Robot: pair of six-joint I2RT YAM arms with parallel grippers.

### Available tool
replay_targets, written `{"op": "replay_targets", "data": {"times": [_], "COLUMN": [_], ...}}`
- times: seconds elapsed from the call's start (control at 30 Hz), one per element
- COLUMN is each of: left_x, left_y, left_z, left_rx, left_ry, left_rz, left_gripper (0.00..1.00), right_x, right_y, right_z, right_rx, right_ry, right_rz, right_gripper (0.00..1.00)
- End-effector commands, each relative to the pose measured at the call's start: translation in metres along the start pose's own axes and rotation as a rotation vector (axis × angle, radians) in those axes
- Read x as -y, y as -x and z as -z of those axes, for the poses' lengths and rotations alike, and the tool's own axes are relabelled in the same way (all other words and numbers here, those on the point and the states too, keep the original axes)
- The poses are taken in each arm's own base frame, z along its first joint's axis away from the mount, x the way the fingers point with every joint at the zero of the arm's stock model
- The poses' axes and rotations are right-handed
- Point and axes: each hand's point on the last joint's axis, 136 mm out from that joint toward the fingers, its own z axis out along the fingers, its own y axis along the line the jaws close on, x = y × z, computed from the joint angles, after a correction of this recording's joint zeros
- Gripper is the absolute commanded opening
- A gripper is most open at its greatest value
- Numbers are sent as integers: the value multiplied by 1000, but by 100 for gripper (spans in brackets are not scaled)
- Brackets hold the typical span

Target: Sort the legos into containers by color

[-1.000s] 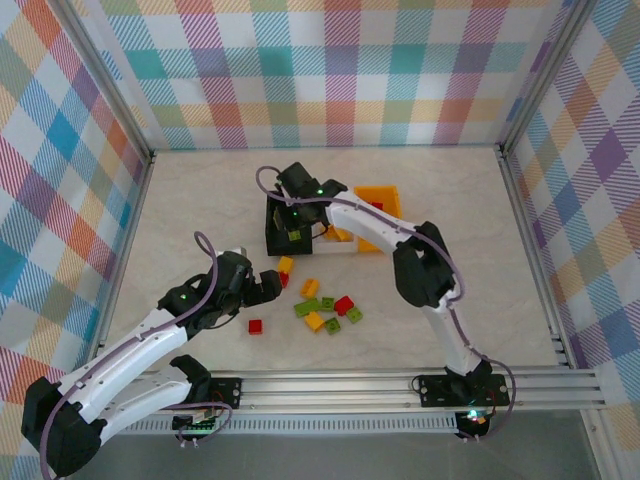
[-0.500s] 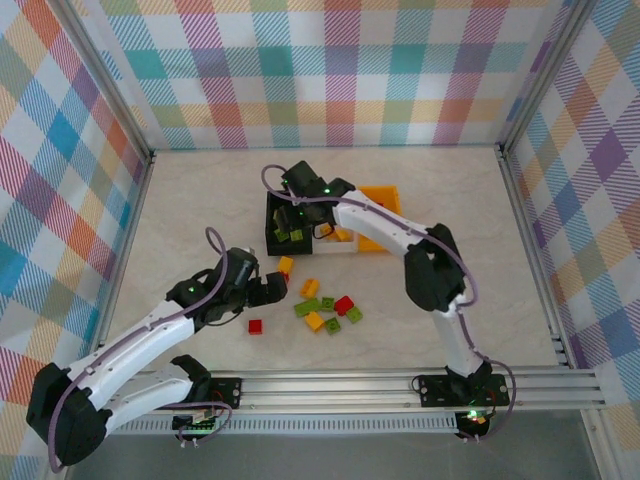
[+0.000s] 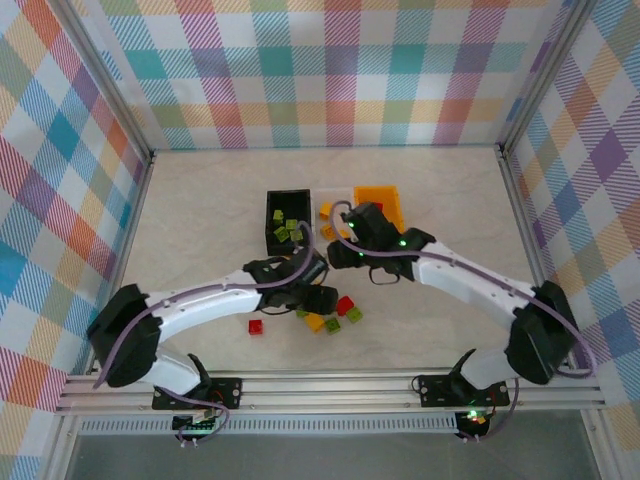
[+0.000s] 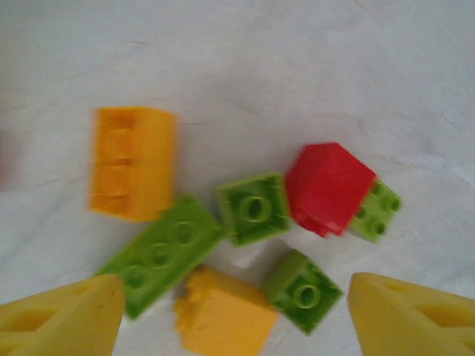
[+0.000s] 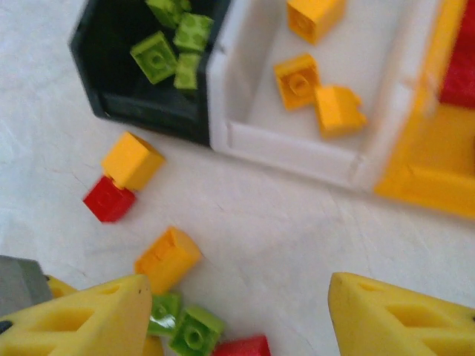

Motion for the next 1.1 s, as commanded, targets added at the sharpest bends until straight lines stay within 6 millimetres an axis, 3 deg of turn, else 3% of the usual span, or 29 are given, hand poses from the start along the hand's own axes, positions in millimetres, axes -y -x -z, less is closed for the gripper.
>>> {"op": "replay_targets", "data": {"times": [0.0, 0.17, 0.37, 0.6, 0.7, 0.83, 1.07], "left_x": [46, 80, 107, 75, 67, 69, 77], "left_y": [3, -14, -29, -20, -9, -3, -14], "left_z": [-5, -27, -41, -57, -57, -62, -83], "left_rx": [-19, -126, -219, -182, -131, -106, -131], "left_ry": [-124, -201, -272, -83, -26, -18, 6], "left_rz": [-73, -111, -128, -123, -143, -181, -294], "left_gripper": [74, 66, 63, 62, 75, 85, 76], "right_x": [27, 59, 77, 80, 81, 82, 85], "right_y": [-5, -23, -28, -26, -27, -29, -30], "right_z": [20, 42, 53, 58, 58, 58, 58], "right_rx": [60, 85, 111, 133, 135, 135, 137], "right_ry": [-40, -83, -109, -96, -96, -91, -90], "right_rz": [-91, -152, -188, -198, -197, -197, -211], "right_gripper": [65, 65, 65, 65, 65, 65, 65]}}
